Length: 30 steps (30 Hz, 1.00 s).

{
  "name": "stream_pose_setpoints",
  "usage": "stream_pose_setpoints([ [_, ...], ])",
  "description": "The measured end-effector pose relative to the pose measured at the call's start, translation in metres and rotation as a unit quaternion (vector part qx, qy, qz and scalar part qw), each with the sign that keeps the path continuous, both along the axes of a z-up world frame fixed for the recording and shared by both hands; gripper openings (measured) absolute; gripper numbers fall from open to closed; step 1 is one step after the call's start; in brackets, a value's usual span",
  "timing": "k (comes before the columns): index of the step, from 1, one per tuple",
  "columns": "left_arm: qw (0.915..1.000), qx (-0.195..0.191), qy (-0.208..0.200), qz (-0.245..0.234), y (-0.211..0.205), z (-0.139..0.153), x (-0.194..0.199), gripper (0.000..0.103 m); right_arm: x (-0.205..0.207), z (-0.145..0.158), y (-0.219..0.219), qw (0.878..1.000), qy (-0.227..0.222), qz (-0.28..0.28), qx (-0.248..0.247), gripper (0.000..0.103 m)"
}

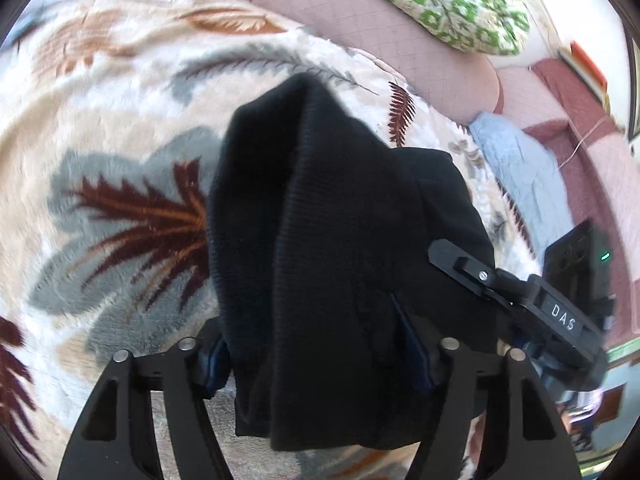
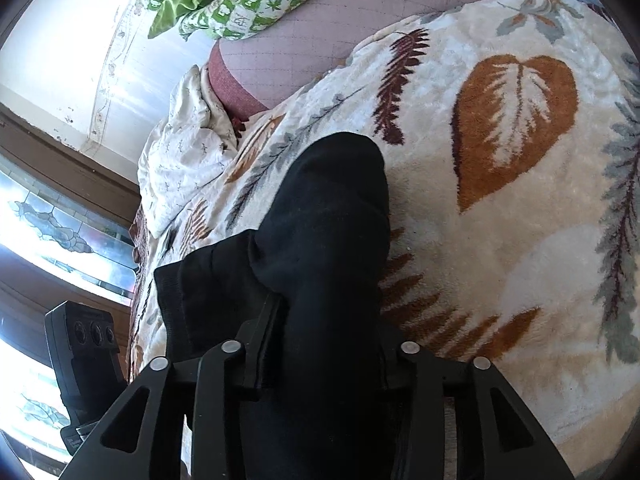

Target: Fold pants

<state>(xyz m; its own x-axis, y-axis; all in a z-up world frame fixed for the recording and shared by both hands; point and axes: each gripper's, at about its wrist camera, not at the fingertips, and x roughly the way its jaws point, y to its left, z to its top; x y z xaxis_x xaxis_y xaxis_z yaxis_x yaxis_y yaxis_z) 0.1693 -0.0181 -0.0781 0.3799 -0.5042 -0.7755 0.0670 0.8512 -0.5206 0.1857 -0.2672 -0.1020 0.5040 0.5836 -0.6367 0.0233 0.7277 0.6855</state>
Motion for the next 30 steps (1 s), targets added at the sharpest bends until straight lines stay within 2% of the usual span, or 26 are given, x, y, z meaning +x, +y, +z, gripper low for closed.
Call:
stream_pose_setpoints([
  [2, 0.9999, -0.012, 0.009, 0.007, 0.007, 0.003, -0.001, 0.069, -0.003, -0.006, -0.012, 1.0, 0.01, -0.015, 0.018, 0.073],
  [4, 0.9999, -0.011, 0.005, 0.012, 0.014, 0.013, -0.007, 0.069, -0.012, -0.001, -0.023, 0.999, 0.005, -0.031, 0.023, 0.073],
  [7, 0.9994, -0.003, -0.025, 0.024, 0.026, 0.039, -0.018, 0.069, -0.029, 0.014, -0.038, 0.998, -0.017, -0.056, 0.009, 0.073],
  [11, 0.9964, -0.034, -0.072, 0.03, 0.03, 0.076, -0.019, 0.071, -0.058, 0.042, -0.043, 0.996, -0.059, -0.066, -0.002, 0.074],
  [14, 0.9948, -0.06, -0.081, 0.013, 0.017, 0.089, -0.002, 0.075, -0.071, 0.062, -0.028, 0.994, -0.092, -0.05, -0.008, 0.074],
  [18, 0.997, -0.052, -0.054, 0.019, 0.002, 0.072, 0.033, 0.075, -0.062, 0.077, 0.001, 0.992, -0.123, -0.002, -0.027, 0.074],
  [20, 0.9972, -0.061, -0.025, 0.036, 0.006, 0.057, 0.043, 0.075, -0.049, 0.081, 0.012, 0.989, -0.137, 0.014, -0.049, 0.074],
  [22, 0.9951, -0.081, -0.004, 0.056, 0.015, 0.041, 0.047, 0.075, -0.03, 0.08, 0.016, 0.989, -0.136, 0.022, -0.049, 0.074],
  [25, 0.9906, -0.115, 0.001, 0.074, 0.027, 0.025, 0.045, 0.075, 0.003, 0.065, 0.007, 0.994, -0.103, 0.021, 0.014, 0.074],
  [28, 0.9898, -0.122, -0.002, 0.074, 0.031, 0.02, 0.044, 0.075, 0.033, 0.046, -0.003, 0.995, -0.068, 0.01, 0.068, 0.074],
  [30, 0.9901, -0.122, -0.006, 0.07, 0.031, 0.019, 0.043, 0.075, 0.048, 0.038, -0.004, 0.996, -0.05, 0.002, 0.079, 0.073],
])
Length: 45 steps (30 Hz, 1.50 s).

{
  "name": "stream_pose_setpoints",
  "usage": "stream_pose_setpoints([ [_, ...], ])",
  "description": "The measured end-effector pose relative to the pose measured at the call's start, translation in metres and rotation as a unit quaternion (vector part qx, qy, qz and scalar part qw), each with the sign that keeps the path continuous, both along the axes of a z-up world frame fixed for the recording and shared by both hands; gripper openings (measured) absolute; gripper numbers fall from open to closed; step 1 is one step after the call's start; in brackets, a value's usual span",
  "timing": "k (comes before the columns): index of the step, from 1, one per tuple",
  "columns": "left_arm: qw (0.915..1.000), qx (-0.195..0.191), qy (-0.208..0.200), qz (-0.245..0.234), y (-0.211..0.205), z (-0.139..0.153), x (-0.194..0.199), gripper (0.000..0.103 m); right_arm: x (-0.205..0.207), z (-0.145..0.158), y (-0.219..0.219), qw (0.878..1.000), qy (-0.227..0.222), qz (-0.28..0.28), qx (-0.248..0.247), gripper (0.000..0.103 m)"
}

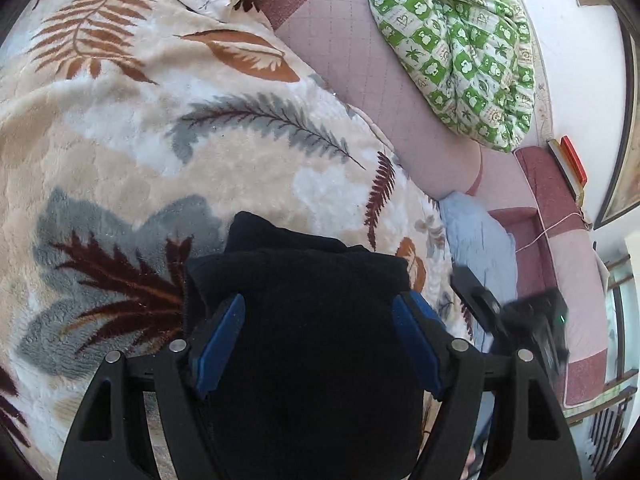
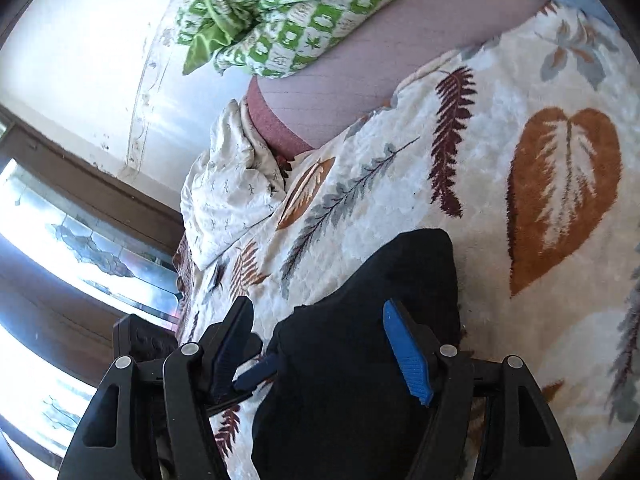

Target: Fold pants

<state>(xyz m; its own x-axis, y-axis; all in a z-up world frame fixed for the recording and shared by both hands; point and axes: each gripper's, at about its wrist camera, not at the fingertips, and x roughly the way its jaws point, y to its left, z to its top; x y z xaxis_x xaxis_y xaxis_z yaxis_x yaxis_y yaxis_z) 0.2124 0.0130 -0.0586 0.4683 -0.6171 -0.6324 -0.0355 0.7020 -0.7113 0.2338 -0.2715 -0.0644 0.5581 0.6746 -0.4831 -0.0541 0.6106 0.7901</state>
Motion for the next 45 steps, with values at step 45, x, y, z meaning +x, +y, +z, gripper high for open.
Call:
stream_pose_setpoints([
  [45, 0.931, 0.331, -0.124, 0.093, -0.004, 0.073, -0.229, 0.076, -0.27, 0.024, 0.045, 0.935, -0.057, -0.03, -0.348, 0.079],
])
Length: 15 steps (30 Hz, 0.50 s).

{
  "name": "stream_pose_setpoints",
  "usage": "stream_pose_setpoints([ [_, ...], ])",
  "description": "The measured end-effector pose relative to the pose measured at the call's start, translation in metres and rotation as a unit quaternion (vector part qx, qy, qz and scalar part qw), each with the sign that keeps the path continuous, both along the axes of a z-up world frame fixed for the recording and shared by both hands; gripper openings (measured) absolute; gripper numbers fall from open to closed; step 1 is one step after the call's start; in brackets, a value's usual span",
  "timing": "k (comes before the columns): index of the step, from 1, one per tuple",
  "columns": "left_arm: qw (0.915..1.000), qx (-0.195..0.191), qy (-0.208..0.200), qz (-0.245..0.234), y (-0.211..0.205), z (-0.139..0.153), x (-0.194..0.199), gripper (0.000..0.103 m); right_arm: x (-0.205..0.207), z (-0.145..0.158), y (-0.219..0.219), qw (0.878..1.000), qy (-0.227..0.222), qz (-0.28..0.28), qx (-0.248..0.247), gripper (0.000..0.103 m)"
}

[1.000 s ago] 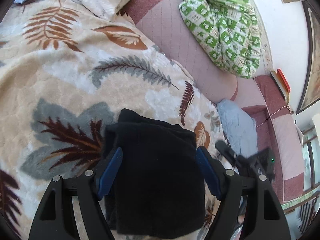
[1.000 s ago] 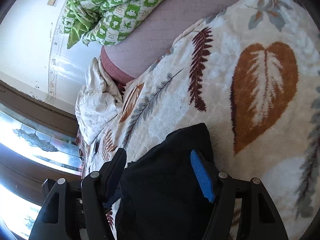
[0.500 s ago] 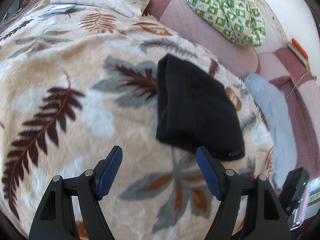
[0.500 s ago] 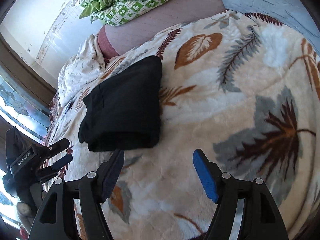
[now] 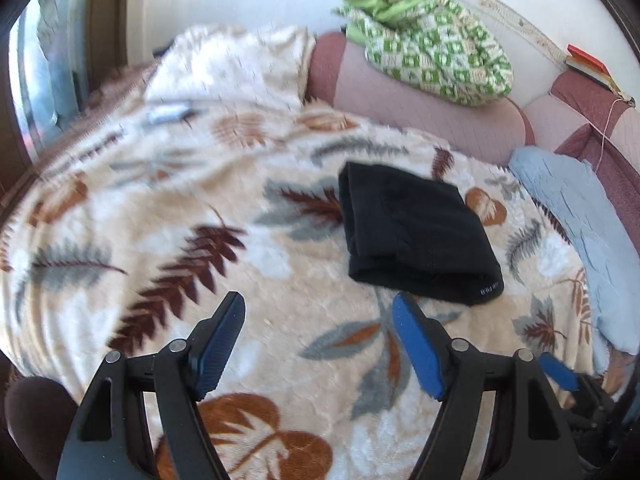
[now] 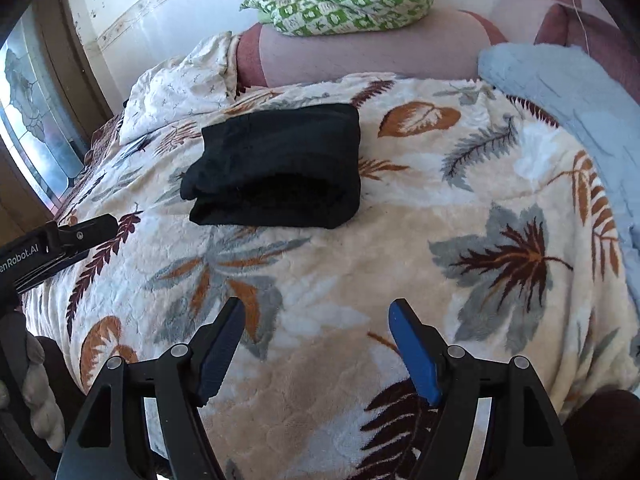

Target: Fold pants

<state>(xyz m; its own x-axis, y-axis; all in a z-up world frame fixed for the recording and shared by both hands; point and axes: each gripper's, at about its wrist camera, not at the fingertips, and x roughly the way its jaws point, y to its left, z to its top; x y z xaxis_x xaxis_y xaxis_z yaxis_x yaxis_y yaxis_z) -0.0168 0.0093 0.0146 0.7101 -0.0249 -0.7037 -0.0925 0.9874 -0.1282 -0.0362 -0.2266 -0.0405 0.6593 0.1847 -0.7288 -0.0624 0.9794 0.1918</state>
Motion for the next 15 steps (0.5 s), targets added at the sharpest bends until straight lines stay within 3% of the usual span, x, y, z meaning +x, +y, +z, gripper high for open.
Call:
stream_pose_setpoints([
  [3, 0.996, 0.042, -0.076, 0.019, -0.004, 0.028, -0.024, 0.078, -0.012, 0.025, 0.001, 0.998, -0.052, -0.01, -0.017, 0.08],
  [4, 0.9933, 0.052, -0.101, 0.024, -0.006, 0.037, -0.031, 0.087, -0.017, 0.033, 0.003, 0.997, -0.073, -0.012, -0.025, 0.081],
  [5, 0.989, 0.062, -0.131, 0.032, -0.007, 0.047, -0.041, 0.096, -0.024, 0.042, 0.006, 0.994, -0.101, -0.018, -0.039, 0.084],
  [8, 0.9768, 0.071, -0.198, 0.037, -0.01, 0.072, -0.062, 0.103, -0.044, 0.063, 0.018, 0.976, -0.189, -0.05, -0.101, 0.103],
  [11, 0.9703, 0.085, -0.223, 0.037, -0.014, 0.087, -0.074, 0.103, -0.048, 0.069, 0.034, 0.961, -0.226, -0.037, -0.157, 0.103],
  [13, 0.9686, 0.104, -0.223, 0.038, -0.019, 0.09, -0.076, 0.103, -0.04, 0.068, 0.047, 0.959, -0.21, -0.011, -0.19, 0.103],
  [15, 0.9704, 0.119, -0.208, 0.032, -0.023, 0.087, -0.074, 0.103, -0.036, 0.065, 0.052, 0.962, -0.198, 0.006, -0.187, 0.103],
])
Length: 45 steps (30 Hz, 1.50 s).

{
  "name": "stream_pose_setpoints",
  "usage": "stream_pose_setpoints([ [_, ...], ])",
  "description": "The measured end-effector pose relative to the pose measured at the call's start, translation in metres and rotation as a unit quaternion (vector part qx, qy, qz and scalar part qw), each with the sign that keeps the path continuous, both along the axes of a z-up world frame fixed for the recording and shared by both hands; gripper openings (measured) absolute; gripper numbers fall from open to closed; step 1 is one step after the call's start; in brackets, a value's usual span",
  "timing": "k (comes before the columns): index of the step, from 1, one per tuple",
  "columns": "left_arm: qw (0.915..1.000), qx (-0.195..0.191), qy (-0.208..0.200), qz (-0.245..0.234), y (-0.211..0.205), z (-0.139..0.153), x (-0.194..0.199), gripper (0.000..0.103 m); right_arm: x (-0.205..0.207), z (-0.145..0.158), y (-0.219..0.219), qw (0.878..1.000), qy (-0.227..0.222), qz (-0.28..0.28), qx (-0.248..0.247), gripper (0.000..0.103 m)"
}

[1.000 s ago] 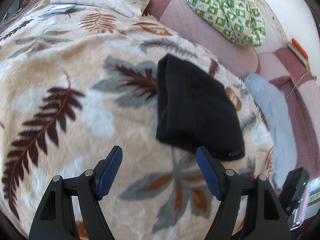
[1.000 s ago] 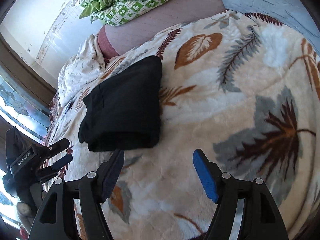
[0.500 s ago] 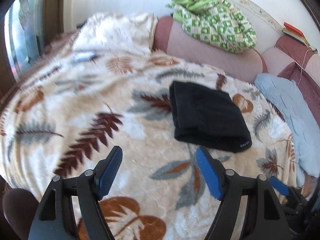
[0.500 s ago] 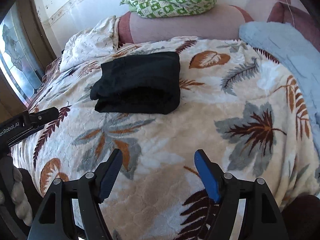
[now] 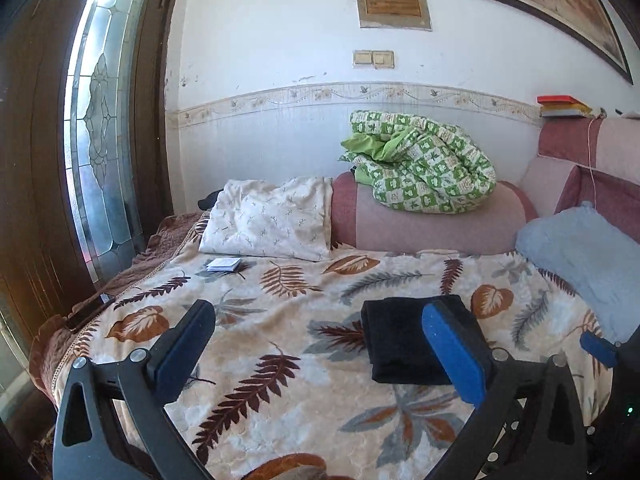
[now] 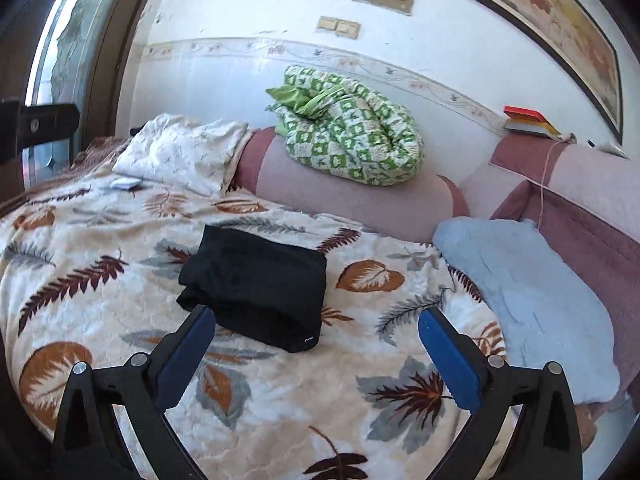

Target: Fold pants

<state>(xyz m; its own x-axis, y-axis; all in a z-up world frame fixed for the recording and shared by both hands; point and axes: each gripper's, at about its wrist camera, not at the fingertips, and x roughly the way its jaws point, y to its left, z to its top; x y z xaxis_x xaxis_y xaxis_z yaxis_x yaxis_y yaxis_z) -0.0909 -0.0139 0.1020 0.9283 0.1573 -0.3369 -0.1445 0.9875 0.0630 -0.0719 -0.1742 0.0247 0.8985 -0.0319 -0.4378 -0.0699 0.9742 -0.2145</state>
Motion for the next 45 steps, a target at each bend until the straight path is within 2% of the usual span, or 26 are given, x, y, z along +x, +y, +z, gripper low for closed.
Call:
stream_pose_setpoints([
  [2, 0.9996, -0.002, 0.026, -0.014, -0.001, -0.009, 0.005, 0.103, -0.001, -0.001, 0.001, 1.0, 0.005, 0.011, 0.02, 0.103],
  [5, 0.9961, -0.028, 0.079, -0.027, 0.0, -0.027, 0.019, 0.103, 0.001, -0.005, 0.002, 0.999, 0.016, 0.011, 0.026, 0.103],
  [11, 0.9881, -0.049, 0.144, -0.019, 0.004, -0.052, 0.037, 0.103, 0.009, -0.028, -0.009, 0.996, 0.064, -0.009, 0.053, 0.103],
  [24, 0.9767, -0.042, 0.207, -0.039, -0.009, -0.08, 0.055, 0.103, 0.032, -0.057, -0.033, 0.982, 0.143, -0.04, 0.12, 0.103],
  [31, 0.9708, -0.043, 0.233, -0.04, -0.009, -0.093, 0.065, 0.103, 0.038, -0.065, -0.028, 0.981, 0.154, -0.029, 0.112, 0.103],
  [39, 0.9579, -0.048, 0.28, -0.041, -0.009, -0.117, 0.076, 0.103, 0.045, -0.079, -0.03, 0.977, 0.175, -0.031, 0.118, 0.103],
  [45, 0.9533, -0.043, 0.297, -0.036, -0.013, -0.125, 0.079, 0.103, 0.046, -0.088, -0.034, 0.973, 0.187, -0.032, 0.128, 0.103],
])
